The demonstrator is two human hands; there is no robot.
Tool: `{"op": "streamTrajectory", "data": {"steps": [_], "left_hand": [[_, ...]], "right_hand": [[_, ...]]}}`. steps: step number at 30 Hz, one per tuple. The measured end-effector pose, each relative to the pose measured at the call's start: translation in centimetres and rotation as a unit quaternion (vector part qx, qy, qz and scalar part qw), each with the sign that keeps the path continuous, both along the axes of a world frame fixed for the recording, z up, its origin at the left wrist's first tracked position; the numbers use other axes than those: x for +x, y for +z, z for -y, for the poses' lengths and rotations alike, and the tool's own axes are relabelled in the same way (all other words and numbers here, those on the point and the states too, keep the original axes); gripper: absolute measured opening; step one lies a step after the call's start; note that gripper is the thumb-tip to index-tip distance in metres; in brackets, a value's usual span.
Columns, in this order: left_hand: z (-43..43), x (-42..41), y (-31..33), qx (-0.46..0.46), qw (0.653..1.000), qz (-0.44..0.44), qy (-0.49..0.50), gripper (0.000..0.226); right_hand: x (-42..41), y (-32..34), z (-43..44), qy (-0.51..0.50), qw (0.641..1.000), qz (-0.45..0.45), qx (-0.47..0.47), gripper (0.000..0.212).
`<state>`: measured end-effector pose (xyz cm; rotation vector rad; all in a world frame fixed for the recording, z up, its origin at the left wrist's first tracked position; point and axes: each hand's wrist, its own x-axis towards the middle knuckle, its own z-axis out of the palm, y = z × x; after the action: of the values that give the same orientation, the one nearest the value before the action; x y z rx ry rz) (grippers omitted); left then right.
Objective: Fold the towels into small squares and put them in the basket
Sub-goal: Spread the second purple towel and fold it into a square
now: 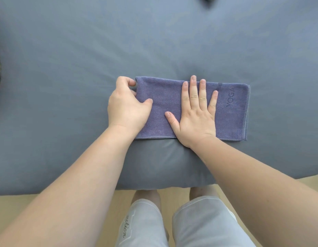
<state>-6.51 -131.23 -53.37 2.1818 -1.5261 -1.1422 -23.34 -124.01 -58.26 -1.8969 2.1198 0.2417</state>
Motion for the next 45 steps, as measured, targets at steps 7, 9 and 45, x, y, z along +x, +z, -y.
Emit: {"op": "streamTrajectory", "data": {"steps": [7,9,45], "left_hand": [[-0.2,-0.4,1.8,0.071,0.993,-0.076,0.049,0.021],[-0.3,-0.8,3.1,0.065,0.992,-0.095,0.045,0.025],[-7.0,-17.4,1.0,-0.274,0.916,0.168,-0.24,0.046]], "right_hand": [[0.0,-0.2,0.1,0.003,1.0,0.008,0.007,0.091],[-0.2,0.1,0.1,0.003,1.0,0.021,0.015,0.091],[-15.4,5.3,-1.6,-0.239,0.886,0.397,-0.007,0.026]]}}
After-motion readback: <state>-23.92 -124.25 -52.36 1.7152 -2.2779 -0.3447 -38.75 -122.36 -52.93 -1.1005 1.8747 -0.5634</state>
